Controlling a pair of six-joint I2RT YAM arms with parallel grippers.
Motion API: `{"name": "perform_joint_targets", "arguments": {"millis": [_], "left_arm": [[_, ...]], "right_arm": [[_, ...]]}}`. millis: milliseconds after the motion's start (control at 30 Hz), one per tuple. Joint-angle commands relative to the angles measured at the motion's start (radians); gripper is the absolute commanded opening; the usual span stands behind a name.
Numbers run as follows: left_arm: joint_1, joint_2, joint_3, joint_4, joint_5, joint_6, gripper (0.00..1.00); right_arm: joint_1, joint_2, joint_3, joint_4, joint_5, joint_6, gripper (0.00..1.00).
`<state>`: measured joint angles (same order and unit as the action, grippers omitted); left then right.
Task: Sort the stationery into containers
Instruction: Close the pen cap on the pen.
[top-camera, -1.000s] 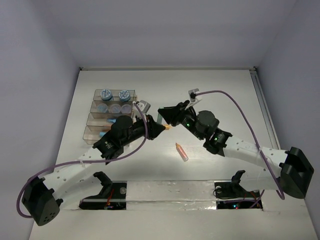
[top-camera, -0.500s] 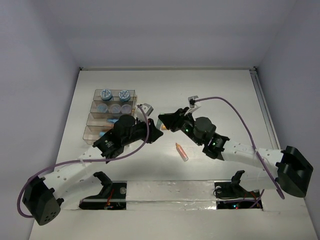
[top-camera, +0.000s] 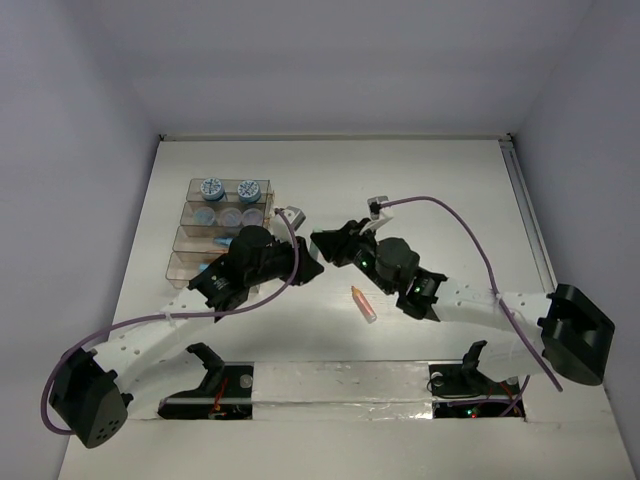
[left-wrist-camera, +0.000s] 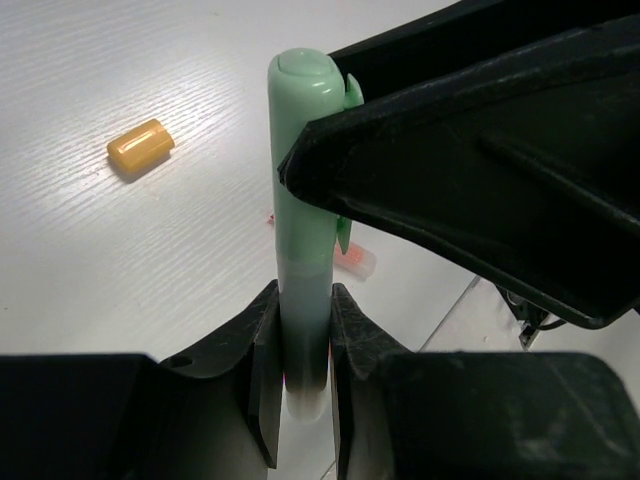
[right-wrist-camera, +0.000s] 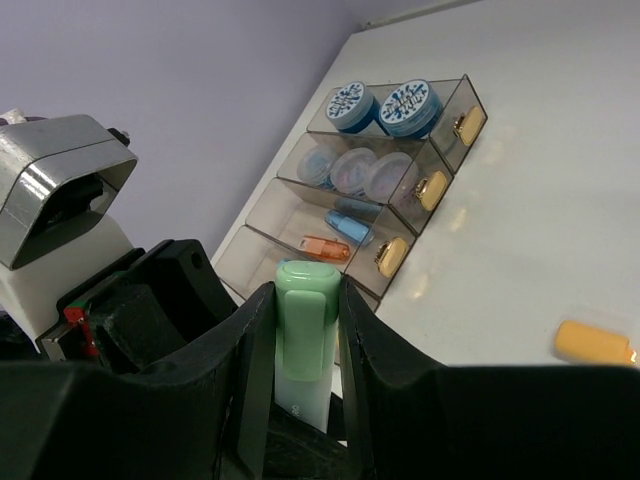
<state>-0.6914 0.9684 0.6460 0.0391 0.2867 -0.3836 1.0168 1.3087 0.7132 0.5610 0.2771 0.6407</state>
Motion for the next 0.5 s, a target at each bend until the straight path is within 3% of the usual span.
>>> {"name": "perform_joint_targets", "arguments": {"millis": [0,300,367,400,467], "left_arm": [[0.066,-0.040,0.133,0.485,-0.207,-0.027,0.00],[0.066,-0.074,0.074,0.453,-0.175,-0.081,0.00],[0.066,-0.112,0.037,0.440,-0.169,-0.092,0.09],[0.066,-0.125,0.027,0.429,-0.166,-0.100,0.23],[0.066,-0.169,0.005,0.384,-0.165,-0.104,0.38]], "right_arm": [[0.132,0.005,-0.096,-0.328,-0.233,0.020,0.00],[0.088,-0.009,-0.011,-0.345,-0.067,0.033,0.00],[0.043,0.001,0.029,-0.311,-0.059,0.034,0.00],[0.028,0.024,0.051,-0.308,-0.065,0.033,0.00],[-0.013,0.052,0.113,-0.294,-0.067,0.019,0.00]]}}
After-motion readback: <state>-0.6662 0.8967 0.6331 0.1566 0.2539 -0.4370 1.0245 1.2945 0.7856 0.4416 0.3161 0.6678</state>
